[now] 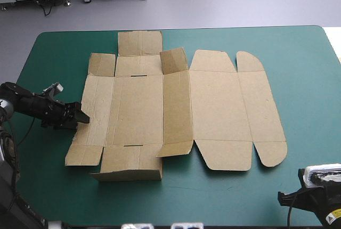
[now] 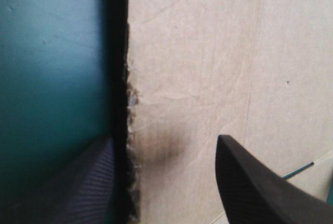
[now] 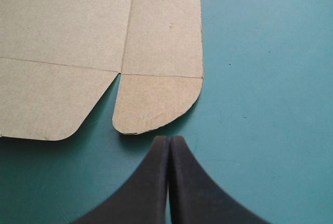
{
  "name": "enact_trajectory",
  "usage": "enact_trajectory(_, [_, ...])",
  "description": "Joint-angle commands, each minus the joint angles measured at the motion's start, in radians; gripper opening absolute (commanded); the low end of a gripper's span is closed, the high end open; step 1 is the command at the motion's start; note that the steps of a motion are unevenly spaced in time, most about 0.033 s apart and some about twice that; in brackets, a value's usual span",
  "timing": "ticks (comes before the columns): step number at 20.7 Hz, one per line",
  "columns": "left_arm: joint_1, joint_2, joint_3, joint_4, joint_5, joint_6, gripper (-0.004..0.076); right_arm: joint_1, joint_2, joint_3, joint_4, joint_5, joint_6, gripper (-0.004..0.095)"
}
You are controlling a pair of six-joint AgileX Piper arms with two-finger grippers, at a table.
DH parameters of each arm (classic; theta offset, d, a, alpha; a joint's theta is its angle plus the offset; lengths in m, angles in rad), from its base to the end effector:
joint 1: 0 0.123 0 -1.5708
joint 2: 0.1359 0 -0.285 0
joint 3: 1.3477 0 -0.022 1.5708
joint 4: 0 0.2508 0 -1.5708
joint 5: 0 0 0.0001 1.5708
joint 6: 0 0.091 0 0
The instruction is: Fold the box
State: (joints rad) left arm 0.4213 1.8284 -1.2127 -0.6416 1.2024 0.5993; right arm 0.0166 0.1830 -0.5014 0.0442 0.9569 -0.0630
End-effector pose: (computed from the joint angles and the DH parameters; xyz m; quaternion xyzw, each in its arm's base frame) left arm 0.3227 0.0889 0.2035 -0.0521 0.9544 -0.2850 0.0726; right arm 0.0285 0.0038 0.2838 -0.0324 0.8721 0.0107 0.4882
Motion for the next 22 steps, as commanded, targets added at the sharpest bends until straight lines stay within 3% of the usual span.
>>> enact_trajectory(1, [-0.005,-0.026,-0.006,-0.121,0.102,-0.013,0.0423,0.003,0.014,-0.027,-0.006,-0.064,-0.006,-0.002])
enact_trajectory(6, [-0.005,-0.012,0.055,-0.176,0.102,-0.013,0.039,0.003,0.014,-0.027,-0.006,-0.064,-0.006,-0.0019])
enact_trajectory(10, [-0.006,-0.015,0.066,-0.245,0.102,-0.021,0.0271,0.003,0.014,-0.027,-0.006,-0.066,0.001,-0.002])
enact_trajectory(13, [-0.016,-0.016,0.067,-0.234,0.104,-0.033,0.0133,0.003,0.014,-0.027,-0.002,-0.066,0.001,-0.002])
enact_trajectory(14, [-0.016,-0.016,0.067,-0.232,0.104,-0.048,0.0015,0.003,0.014,-0.027,-0.002,-0.066,0.001,-0.002])
enact_trajectory(22, [-0.155,-0.037,-0.019,-0.131,0.102,-0.073,-0.0009,0.003,0.014,-0.027,-0.002,-0.066,0.001,-0.002])
